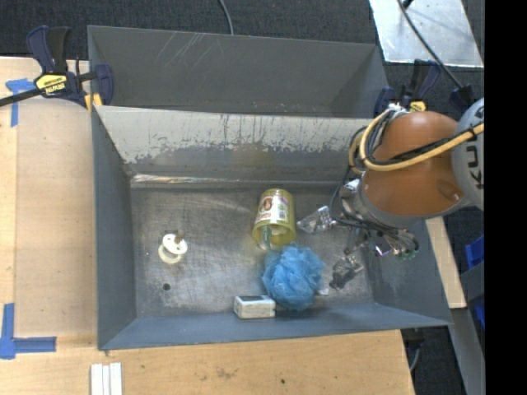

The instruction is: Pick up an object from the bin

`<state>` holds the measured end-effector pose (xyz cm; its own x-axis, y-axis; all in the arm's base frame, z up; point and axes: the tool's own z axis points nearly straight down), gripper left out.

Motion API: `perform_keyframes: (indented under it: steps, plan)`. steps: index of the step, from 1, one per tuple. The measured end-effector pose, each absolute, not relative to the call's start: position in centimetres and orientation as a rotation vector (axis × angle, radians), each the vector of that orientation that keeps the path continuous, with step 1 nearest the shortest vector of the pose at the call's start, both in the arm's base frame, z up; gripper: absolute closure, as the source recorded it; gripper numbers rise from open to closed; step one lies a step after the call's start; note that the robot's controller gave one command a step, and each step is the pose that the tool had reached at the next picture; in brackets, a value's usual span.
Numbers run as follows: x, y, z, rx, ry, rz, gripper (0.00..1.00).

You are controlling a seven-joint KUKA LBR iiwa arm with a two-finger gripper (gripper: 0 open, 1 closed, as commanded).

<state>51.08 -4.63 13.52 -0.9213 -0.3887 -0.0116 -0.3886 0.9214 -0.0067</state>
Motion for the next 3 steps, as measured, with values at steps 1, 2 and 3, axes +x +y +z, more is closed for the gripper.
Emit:
perform_keyframes:
  steps: [1, 2, 3]
  plan:
    - [52.14, -3.23, 7.51, -0.949, 2.98, -0.004, 1.0]
    - [52.14, -3.23, 7.51, -0.949, 2.98, -0.004, 1.0]
    - [52.1, -3.22, 7.69, -0.951, 2.98, -0.003, 1.0]
